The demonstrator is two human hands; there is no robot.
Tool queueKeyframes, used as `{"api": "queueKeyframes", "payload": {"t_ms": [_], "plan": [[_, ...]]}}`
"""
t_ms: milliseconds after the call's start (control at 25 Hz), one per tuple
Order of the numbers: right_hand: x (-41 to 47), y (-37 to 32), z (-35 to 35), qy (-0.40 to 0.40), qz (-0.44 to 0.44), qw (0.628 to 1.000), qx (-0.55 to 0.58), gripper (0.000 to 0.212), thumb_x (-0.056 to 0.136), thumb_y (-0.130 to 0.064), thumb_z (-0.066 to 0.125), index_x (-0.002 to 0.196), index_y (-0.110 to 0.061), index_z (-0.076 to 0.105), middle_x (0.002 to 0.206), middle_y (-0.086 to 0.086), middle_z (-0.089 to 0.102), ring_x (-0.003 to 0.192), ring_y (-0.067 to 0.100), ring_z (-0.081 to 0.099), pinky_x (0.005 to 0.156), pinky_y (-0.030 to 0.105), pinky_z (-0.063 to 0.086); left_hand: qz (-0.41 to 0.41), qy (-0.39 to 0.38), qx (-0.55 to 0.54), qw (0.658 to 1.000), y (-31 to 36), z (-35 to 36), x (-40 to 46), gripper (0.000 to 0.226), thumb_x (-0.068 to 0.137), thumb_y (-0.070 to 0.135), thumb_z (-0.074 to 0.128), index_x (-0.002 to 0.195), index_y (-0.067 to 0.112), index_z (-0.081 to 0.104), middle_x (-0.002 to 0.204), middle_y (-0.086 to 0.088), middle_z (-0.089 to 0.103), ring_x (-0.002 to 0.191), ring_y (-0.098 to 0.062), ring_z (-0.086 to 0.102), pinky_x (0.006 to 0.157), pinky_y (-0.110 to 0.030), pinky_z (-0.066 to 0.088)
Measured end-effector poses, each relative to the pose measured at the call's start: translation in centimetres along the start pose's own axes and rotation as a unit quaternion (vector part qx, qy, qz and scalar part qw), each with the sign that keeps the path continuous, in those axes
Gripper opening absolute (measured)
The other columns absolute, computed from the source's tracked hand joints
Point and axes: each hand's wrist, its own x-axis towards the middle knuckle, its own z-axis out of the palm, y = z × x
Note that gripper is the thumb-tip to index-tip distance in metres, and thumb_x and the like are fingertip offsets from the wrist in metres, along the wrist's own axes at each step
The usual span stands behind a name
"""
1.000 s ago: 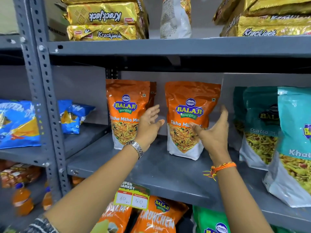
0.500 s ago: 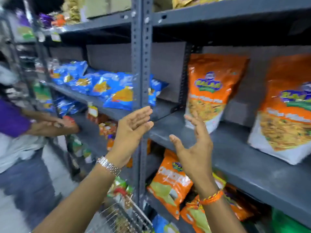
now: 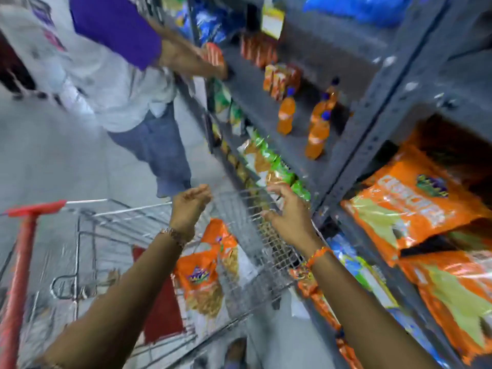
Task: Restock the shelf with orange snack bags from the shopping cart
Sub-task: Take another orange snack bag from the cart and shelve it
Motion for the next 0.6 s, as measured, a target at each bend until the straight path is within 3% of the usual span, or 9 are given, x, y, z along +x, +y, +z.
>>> {"api": "queueKeyframes", "payload": {"t_ms": [80, 160, 320, 440, 600], "plan": [[1.0, 3.5, 4.6, -0.101, 0.052, 0.992, -0.058, 0.063, 0.072, -0.014, 0.083, 0.13, -0.011, 0.058, 0.133, 0.008, 0.062, 0.121, 0.026, 0.06, 0.093, 0.022, 0.046, -0.071, 0.027, 0.032, 0.997, -5.5, -2.5, 1.1, 0.017, 0.093, -0.01, 0.056, 0.102, -0.001, 0.067, 0.045, 0.014, 0.062, 0.039, 0.005, 0.05, 0.049, -0.011, 0.04], [2.1, 7.1, 9.3, -0.206, 0.11, 0.967, -0.099, 0.079, 0.072, -0.022, 0.086, 0.141, -0.01, 0.048, 0.146, 0.012, 0.051, 0.132, 0.029, 0.052, 0.1, 0.03, 0.045, -0.141, 0.04, 0.044, 0.988, -10.8, -4.3, 2.6, 0.018, 0.093, -0.014, 0.052, 0.102, -0.002, 0.063, 0.041, 0.01, 0.061, 0.034, 0.003, 0.05, 0.042, -0.01, 0.037], [3.6, 13.6, 16.7, -0.313, 0.202, 0.915, -0.154, 0.108, 0.068, -0.032, 0.09, 0.154, -0.005, 0.03, 0.155, 0.016, 0.04, 0.139, 0.035, 0.045, 0.108, 0.042, 0.043, -0.274, 0.031, 0.027, 0.961, -18.3, -4.9, 5.8, 0.019, 0.103, 0.007, 0.047, 0.094, 0.006, 0.064, 0.064, -0.001, 0.058, 0.061, -0.014, 0.048, 0.054, -0.022, 0.035], [3.7, 17.7, 21.0, -0.325, 0.243, 0.893, -0.193, 0.123, 0.065, -0.038, 0.09, 0.157, -0.003, 0.017, 0.161, 0.017, 0.028, 0.145, 0.039, 0.033, 0.112, 0.048, 0.038, -0.331, 0.041, -0.034, 0.942, -22.3, -3.7, 8.1, 0.021, 0.104, 0.014, 0.046, 0.087, 0.013, 0.058, 0.075, -0.004, 0.049, 0.063, -0.015, 0.038, 0.054, -0.025, 0.025], [3.8, 20.2, 25.3, -0.233, 0.276, 0.91, -0.203, 0.119, 0.05, -0.041, 0.094, 0.145, -0.007, 0.032, 0.144, 0.017, 0.047, 0.135, 0.041, 0.043, 0.104, 0.047, 0.047, -0.362, 0.05, -0.065, 0.928, -26.4, -2.3, 10.8, 0.017, 0.104, 0.025, 0.048, 0.107, 0.011, 0.057, 0.084, -0.003, 0.048, 0.066, -0.014, 0.038, 0.059, -0.027, 0.027]]}}
